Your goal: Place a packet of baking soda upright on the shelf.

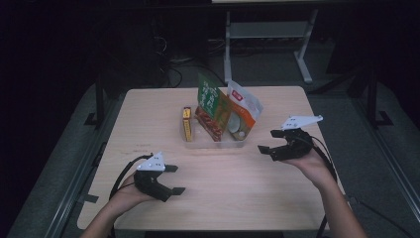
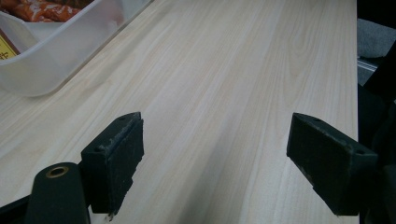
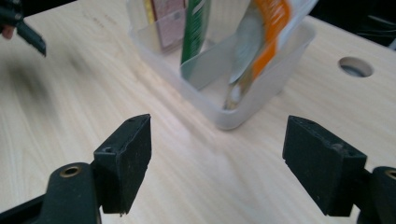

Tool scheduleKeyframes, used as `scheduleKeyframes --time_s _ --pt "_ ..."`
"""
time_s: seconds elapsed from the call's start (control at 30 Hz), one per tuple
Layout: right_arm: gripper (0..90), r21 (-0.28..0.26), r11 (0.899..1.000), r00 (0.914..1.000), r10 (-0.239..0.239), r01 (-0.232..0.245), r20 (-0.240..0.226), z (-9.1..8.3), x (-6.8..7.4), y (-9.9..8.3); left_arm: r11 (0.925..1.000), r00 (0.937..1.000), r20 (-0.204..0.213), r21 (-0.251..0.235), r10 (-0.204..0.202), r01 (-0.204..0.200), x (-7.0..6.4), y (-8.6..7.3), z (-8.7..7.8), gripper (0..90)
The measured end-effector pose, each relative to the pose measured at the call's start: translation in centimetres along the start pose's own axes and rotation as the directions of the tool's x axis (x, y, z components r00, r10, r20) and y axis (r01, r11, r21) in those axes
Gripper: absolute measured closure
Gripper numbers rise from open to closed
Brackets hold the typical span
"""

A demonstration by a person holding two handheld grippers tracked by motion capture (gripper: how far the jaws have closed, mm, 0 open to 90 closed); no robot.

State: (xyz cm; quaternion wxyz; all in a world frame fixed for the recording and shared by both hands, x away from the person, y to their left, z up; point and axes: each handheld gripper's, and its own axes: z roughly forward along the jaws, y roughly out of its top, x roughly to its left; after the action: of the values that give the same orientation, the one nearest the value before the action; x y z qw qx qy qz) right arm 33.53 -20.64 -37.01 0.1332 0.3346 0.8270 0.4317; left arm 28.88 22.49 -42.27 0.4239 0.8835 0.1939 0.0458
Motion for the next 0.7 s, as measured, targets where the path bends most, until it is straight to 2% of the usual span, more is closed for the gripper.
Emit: scheduleKeyframes --time_s 0.07,0.3,0.53,0.7 --pt "22.8 0.002 1.000 0.9999 -0.015 0.016 -0.006 0.3 0.5 -0.5 0.9998 0.9998 0.003 0.000 -0.020 0.020 0.0 -0.3 0.1 18.5" --pt "22.4 0.025 0.997 0.9972 -0.073 0.073 -0.016 1.3 2.2 -2.4 0.9997 0.9998 -0.006 0.017 -0.017 0.017 -0.1 -0.8 0.5 18.5" --pt "22.4 0.019 0.997 0.9943 -0.066 0.068 -0.083 2.2 3.4 -4.4 0.9995 0.9998 0.006 0.024 -0.019 0.019 -0.1 -1.1 0.9 18.5" --pt "22.0 0.057 0.995 0.9894 -0.069 0.077 -0.128 3.5 4.4 -5.5 0.9989 0.9995 0.029 0.045 -0.009 0.008 -0.5 -1.4 1.3 18.5"
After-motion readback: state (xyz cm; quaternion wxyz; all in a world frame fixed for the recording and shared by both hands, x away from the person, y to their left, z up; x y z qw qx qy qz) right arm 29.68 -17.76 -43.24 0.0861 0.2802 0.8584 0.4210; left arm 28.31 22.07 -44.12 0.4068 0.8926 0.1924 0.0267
